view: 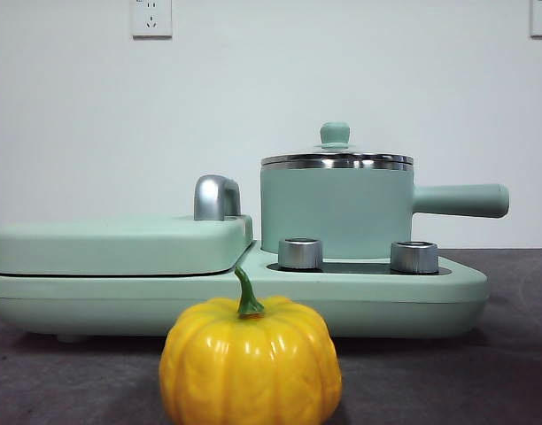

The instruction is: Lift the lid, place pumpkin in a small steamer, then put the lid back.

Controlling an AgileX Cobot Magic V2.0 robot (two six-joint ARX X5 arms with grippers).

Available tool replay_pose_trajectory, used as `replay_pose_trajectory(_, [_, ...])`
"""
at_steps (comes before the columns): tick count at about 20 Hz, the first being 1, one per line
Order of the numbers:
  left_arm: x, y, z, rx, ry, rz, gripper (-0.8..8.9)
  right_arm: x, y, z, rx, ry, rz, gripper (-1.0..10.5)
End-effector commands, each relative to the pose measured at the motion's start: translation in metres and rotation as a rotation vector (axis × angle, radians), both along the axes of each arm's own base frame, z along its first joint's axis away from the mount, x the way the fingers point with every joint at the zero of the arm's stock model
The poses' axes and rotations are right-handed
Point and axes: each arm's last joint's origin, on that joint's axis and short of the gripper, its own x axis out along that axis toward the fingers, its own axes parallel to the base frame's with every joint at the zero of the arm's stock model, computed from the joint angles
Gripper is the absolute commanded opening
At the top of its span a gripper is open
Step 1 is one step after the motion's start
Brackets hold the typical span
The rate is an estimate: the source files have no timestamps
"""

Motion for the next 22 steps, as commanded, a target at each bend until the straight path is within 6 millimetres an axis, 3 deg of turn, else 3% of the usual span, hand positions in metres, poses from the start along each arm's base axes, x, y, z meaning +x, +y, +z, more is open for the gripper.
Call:
replay_pose_trajectory(1, [0.001,0.0,-0.006,-0.007,0.009,0.003,0.07,0.0,0.0,0.001,0.021,-0.016,0.007,0.2])
replay_pose_trajectory(4, [0.001,0.0,-0.005,-0.071,0.015,0.006,0.07,0.0,0.0,0.0,0.105,-0.002,0.011,0.2])
replay_pose_trajectory(15, [0.001,0.0,-0.003,-0.629,0.069,0.034,0.07,0.0,0.0,0.002,0.344,-0.005,0.024,0.2])
replay_pose_trajectory(22, [-0.001,0.0,0.022,-0.574,-0.177,-0.039,0.07,-0.003,0.0,0.019,0.394,-0.102,0.045,0.2])
